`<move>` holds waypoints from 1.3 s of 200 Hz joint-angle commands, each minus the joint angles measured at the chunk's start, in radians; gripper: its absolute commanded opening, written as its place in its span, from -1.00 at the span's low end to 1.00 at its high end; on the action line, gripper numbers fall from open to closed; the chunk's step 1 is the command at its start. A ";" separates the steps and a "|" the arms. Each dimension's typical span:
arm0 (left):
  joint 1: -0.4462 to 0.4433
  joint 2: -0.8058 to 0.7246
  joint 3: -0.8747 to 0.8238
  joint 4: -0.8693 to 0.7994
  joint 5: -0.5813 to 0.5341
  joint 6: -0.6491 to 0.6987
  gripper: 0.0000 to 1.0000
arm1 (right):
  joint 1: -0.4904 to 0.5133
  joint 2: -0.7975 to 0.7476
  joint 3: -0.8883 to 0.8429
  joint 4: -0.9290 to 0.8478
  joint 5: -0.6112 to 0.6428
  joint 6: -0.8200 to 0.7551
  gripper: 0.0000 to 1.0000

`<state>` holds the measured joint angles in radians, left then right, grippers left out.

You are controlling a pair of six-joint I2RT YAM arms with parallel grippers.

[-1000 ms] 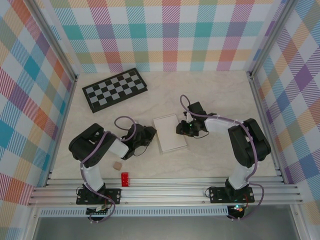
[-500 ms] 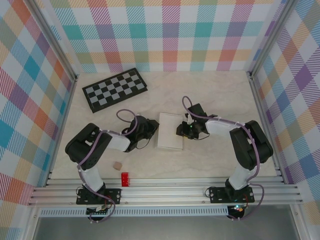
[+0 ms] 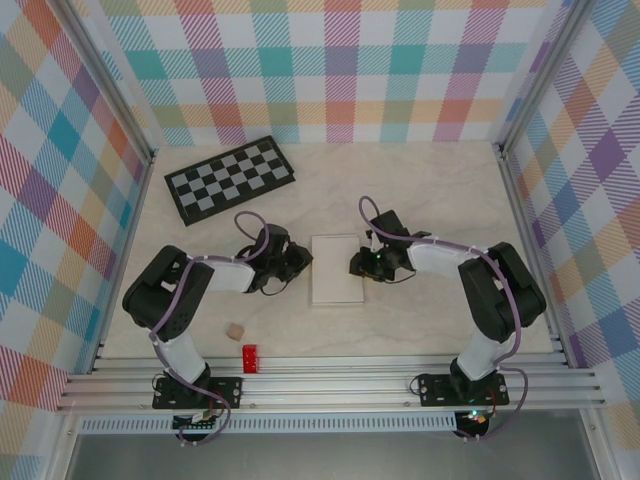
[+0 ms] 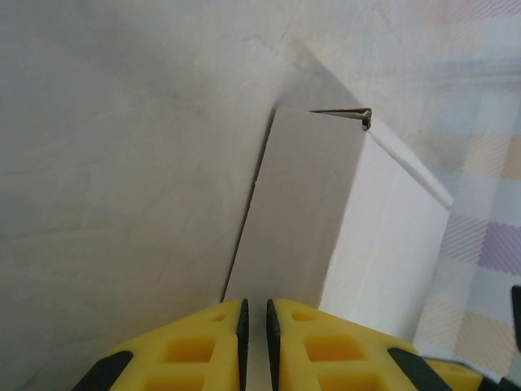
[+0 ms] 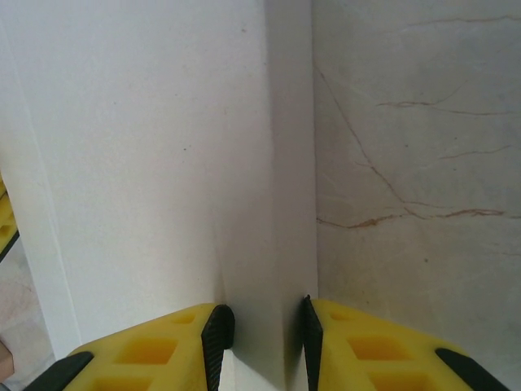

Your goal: Fold the paper box

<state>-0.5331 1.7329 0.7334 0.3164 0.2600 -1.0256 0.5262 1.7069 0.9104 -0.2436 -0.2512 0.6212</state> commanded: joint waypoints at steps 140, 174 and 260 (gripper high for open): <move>0.025 -0.485 -0.247 -0.294 0.308 0.046 -0.19 | 0.043 0.045 0.003 -0.099 0.050 -0.057 -0.32; 0.025 -0.541 -0.323 -0.230 0.306 -0.007 0.42 | 0.043 0.049 0.011 -0.103 0.049 -0.067 -0.32; -0.036 -0.342 -0.304 0.066 0.285 -0.143 0.34 | 0.043 0.057 0.015 -0.111 0.055 -0.080 -0.32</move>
<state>-0.5335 1.3357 0.4084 0.2596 0.5350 -1.1122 0.5575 1.7161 0.9371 -0.2626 -0.2348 0.5644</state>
